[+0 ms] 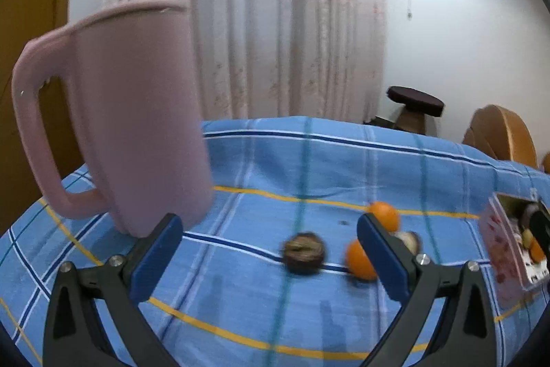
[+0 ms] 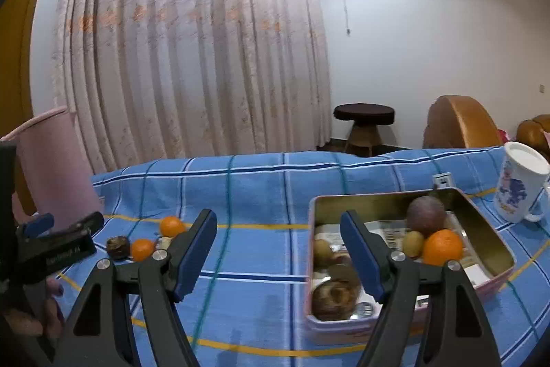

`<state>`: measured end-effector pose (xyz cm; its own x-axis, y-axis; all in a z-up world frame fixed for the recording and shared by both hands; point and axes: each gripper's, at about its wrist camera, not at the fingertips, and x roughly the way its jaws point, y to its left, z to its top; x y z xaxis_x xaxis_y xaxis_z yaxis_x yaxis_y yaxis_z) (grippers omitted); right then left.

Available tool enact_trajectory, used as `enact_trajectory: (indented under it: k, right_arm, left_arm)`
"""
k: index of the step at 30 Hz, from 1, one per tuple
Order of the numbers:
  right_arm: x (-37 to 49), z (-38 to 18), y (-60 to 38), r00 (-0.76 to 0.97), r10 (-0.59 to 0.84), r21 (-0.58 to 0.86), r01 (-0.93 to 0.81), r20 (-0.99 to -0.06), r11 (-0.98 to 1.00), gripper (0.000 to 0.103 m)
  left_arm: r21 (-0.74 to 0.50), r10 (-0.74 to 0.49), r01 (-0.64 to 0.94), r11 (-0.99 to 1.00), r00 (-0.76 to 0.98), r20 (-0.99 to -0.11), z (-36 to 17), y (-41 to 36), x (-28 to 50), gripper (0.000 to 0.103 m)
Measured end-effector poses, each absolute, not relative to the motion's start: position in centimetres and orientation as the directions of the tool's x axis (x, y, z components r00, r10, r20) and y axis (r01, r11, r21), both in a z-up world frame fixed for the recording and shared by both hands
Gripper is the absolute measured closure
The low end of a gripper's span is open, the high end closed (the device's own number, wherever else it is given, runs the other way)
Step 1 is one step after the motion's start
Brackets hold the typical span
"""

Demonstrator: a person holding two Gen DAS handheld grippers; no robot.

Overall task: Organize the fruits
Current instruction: 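Grasp the cake roll with the right tool while the left tool grasps the brown round fruit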

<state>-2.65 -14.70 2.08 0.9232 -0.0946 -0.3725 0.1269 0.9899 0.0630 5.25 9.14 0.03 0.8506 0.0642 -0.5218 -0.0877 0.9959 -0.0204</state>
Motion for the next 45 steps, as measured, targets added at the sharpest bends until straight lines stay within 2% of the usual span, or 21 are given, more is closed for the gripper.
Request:
enact_trajectory:
  k: [4, 10, 11, 13, 15, 27, 37, 41, 45]
  right_arm:
    - [-1.4, 1.6, -13.3, 0.909, -0.047, 0.074, 0.085, -0.415, 0.994, 0.028]
    - [2.1, 0.0, -10.4, 0.836, 0.072, 0.111, -0.013, -0.545, 0.994, 0.029]
    - [2.6, -0.3, -9.8, 0.823, 0.093, 0.119, -0.032, -0.560, 0.992, 0.031]
    - [3.9, -1.0, -8.8, 0.789, 0.116, 0.116, -0.057, -0.603, 0.992, 0.047]
    - [5.1, -1.7, -8.2, 0.757, 0.140, 0.137, -0.067, -0.638, 0.988, 0.050]
    - [8.9, -3.6, -8.1, 0.661, 0.230, 0.249, -0.067, -0.715, 0.966, 0.050]
    - [9.5, -3.6, -7.3, 0.646, 0.190, 0.211, -0.046, -0.740, 0.976, 0.053]
    - [9.5, -3.6, -7.2, 0.638, 0.199, 0.203, -0.068, -0.744, 0.977, 0.068]
    - [7.8, -3.2, -7.8, 0.656, 0.207, 0.211, -0.074, -0.726, 0.975, 0.070]
  left_arm:
    - [-0.033, 0.097, -0.135, 0.990, 0.839, -0.536, -0.1, 11.7, 5.8, 0.000]
    - [-0.007, 0.147, -0.182, 0.983, 0.815, -0.560, -0.4, 13.7, 6.4, 0.000]
    - [-0.004, 0.151, -0.187, 0.982, 0.810, -0.567, -0.5, 13.8, 6.6, 0.000]
    - [-0.002, 0.157, -0.194, 0.981, 0.798, -0.581, -0.6, 14.1, 6.9, 0.000]
    - [-0.004, 0.163, -0.205, 0.979, 0.789, -0.592, -0.7, 14.3, 7.1, 0.000]
    - [-0.009, 0.151, -0.195, 0.981, 0.788, -0.596, -0.1, 14.7, 6.8, 0.000]
    - [0.016, 0.168, -0.201, 0.980, 0.771, -0.614, -0.8, 14.5, 7.5, 0.000]
    - [0.017, 0.163, -0.192, 0.981, 0.776, -0.610, -0.8, 14.5, 7.5, 0.000]
    - [0.015, 0.155, -0.185, 0.983, 0.776, -0.612, -0.8, 14.7, 7.4, 0.000]
